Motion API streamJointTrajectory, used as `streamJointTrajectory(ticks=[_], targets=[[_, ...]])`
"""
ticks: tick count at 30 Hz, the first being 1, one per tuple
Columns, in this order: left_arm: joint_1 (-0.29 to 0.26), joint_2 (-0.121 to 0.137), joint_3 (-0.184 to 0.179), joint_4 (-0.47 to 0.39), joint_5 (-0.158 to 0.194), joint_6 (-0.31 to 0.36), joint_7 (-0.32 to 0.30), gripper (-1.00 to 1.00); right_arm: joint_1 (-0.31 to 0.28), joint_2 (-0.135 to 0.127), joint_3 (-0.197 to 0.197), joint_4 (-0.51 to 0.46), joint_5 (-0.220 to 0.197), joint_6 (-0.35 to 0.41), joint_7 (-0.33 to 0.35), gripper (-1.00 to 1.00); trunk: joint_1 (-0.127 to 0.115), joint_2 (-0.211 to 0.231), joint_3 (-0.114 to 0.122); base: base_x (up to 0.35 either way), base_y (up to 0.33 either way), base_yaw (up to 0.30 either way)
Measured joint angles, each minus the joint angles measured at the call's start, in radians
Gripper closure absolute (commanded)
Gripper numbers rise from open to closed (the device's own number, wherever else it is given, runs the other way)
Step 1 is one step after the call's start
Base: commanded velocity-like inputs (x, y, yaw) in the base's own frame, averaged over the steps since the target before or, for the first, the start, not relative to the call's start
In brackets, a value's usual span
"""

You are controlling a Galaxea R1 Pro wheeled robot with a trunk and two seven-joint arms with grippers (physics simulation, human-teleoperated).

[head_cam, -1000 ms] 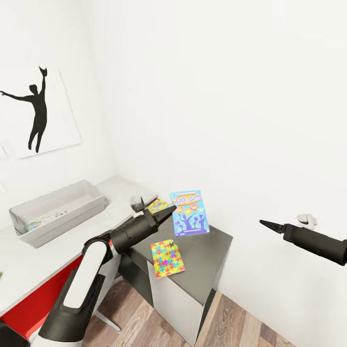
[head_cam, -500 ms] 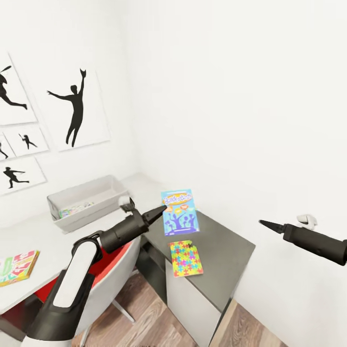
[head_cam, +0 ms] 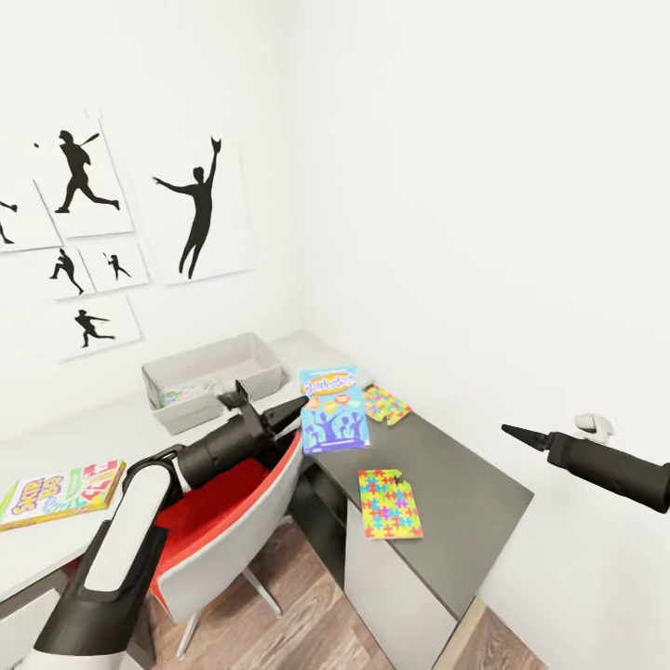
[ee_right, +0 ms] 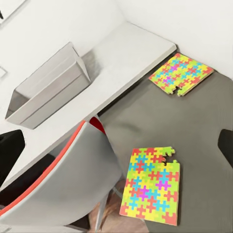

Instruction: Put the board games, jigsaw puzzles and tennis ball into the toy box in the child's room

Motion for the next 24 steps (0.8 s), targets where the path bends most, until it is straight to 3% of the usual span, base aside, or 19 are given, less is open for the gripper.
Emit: streamJointTrajectory(ticks=[6, 24], targets=[[0.005, 0.004, 0.022, 0.0, 0.037, 0.001, -0.007, 1.0, 0.005, 0.0, -0.005, 0.0, -0.001, 0.0, 0.004, -1.0, 0.0, 0.0, 0.001, 0.0, 0.0, 0.07], [0.006, 0.005, 0.026, 0.0, 0.044, -0.001, -0.033, 1.0, 0.006, 0.0, -0.006, -0.002, -0.007, 0.0, 0.007, -1.0, 0.0, 0.0, 0.001, 0.0, 0.0, 0.009]])
